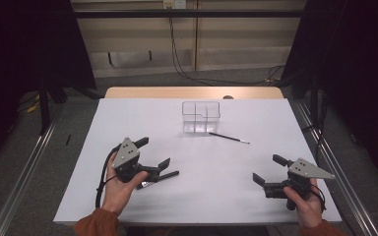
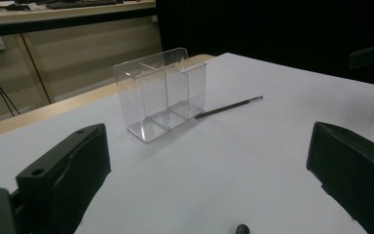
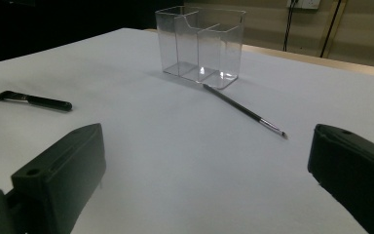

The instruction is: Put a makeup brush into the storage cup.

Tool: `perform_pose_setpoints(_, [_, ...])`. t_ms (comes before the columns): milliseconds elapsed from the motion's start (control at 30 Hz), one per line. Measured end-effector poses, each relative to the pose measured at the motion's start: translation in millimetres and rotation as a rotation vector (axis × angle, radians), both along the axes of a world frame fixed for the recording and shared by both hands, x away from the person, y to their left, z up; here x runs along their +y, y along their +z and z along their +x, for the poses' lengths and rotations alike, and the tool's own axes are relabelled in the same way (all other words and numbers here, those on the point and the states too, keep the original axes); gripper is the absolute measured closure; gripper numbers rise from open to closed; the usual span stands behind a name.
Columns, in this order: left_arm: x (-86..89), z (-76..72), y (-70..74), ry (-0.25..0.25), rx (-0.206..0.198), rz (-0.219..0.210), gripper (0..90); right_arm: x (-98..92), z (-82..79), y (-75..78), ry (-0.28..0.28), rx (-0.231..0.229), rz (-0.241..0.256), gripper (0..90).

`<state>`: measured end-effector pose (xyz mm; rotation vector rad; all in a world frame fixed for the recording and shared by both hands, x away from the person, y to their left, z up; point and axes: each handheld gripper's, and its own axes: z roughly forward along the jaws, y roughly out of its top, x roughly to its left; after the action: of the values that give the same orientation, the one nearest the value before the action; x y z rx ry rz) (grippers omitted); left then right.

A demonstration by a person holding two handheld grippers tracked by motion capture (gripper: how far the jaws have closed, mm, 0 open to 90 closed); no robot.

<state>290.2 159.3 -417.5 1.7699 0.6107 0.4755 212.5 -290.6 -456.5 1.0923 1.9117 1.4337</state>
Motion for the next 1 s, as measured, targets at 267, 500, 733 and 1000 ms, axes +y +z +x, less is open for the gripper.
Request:
perform_pose_setpoints(267, [-2.4,17.0,11.8,0.015,0.052,-0.021,1.9,0.6,0.0,0.1,0.003,0.000,-0.003,0.2])
perform_pose_setpoints(500, [-1.6,24.3,14.3,0.001,0.090,0.010,2.8,1.5,0.4,-0.2,0.011,-0.002,-0.011,0.2])
perform_pose_setpoints(733, [-2.6,30.5,22.3,-0.043,0.138,0.115,4.7,2.6,0.6,-0.4,0.013,0.003,-0.018,0.2])
perform_pose_setpoints(1000, [-0.8,35.1,24.0,-0.050,0.175,0.193,4.7,3.0,0.7,-0.5,0.020,0.002,-0.018,0.3])
